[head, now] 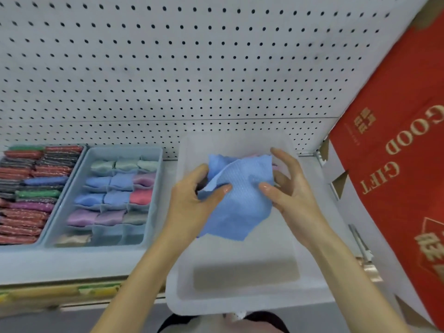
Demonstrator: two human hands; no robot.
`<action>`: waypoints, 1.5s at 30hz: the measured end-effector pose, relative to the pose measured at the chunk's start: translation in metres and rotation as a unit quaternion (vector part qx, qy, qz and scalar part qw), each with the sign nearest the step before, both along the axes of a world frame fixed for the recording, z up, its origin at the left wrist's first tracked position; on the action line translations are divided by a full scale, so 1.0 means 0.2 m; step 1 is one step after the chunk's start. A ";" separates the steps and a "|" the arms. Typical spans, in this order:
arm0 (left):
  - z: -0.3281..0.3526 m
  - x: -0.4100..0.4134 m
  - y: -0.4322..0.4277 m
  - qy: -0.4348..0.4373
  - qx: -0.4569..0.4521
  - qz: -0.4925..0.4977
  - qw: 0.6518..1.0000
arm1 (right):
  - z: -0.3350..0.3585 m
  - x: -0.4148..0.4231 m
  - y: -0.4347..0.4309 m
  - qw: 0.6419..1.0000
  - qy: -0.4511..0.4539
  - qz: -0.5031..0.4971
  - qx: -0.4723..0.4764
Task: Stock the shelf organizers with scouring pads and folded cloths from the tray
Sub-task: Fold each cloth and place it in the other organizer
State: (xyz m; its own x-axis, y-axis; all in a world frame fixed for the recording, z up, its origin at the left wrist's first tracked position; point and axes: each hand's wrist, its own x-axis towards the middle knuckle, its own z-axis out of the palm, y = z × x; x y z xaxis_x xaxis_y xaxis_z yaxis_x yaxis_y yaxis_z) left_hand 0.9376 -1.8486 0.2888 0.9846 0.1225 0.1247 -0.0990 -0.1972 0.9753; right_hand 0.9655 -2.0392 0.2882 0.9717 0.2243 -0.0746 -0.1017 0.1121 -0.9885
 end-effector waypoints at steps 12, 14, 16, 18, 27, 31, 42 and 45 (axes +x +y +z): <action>0.02 -0.05 -0.04 -0.026 0.032 -0.044 0.998 | 0.12 0.00 -0.08 0.988 -0.076 0.013 -0.135; 0.04 -0.06 -0.05 -0.001 0.003 -0.035 0.999 | 0.14 -0.01 -0.08 0.986 -0.085 0.011 -0.141; 0.04 -0.06 -0.05 0.005 -0.018 -0.004 1.000 | 0.15 -0.01 -0.08 0.982 -0.098 0.002 -0.162; 0.05 -0.06 -0.04 0.021 -0.055 0.022 0.998 | 0.16 -0.02 -0.08 0.977 -0.108 -0.011 -0.184; 0.13 -0.06 -0.05 0.001 -0.110 0.073 0.991 | 0.24 -0.05 -0.11 0.969 -0.155 -0.066 -0.182; 0.14 -0.07 -0.07 -0.014 -0.113 0.090 0.989 | 0.26 -0.06 -0.13 0.971 -0.160 -0.083 -0.157; 0.20 -0.07 -0.11 -0.058 -0.140 0.082 0.985 | 0.31 -0.07 -0.14 0.975 -0.151 -0.108 -0.126; 0.20 -0.06 -0.13 -0.060 -0.145 0.096 0.983 | 0.32 -0.07 -0.15 0.972 -0.152 -0.118 -0.132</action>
